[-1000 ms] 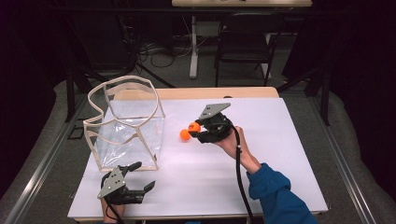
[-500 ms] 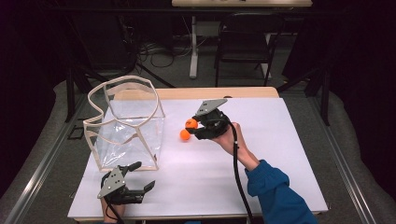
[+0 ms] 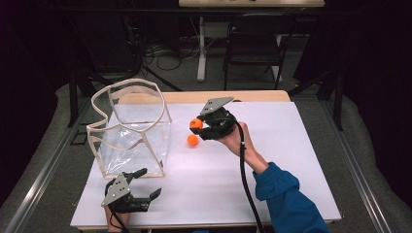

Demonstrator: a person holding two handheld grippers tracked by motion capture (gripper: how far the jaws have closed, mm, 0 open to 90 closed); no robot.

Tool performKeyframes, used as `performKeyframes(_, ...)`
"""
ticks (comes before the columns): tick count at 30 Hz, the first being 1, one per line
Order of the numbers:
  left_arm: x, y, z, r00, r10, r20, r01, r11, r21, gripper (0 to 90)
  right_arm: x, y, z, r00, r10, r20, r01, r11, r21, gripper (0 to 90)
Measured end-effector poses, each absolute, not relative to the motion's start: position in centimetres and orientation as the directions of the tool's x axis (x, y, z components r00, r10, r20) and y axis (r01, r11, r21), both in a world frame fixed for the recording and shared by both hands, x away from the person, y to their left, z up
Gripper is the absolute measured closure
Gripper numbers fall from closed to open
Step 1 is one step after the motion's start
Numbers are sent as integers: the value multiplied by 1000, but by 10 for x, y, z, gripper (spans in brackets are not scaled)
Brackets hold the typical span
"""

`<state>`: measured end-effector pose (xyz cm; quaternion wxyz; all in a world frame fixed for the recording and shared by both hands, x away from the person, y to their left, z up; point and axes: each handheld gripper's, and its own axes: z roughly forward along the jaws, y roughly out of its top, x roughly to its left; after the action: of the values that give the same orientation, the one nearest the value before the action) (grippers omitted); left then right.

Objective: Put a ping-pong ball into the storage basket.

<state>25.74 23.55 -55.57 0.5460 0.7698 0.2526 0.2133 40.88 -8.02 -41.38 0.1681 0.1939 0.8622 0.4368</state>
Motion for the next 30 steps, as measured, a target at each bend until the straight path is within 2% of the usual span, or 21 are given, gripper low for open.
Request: performKeyframes(30, 257, 236, -556, 781, 622, 49, 155, -269, 951, 159, 420, -68, -395, -871, 473, -134, 165, 539, 826, 508)
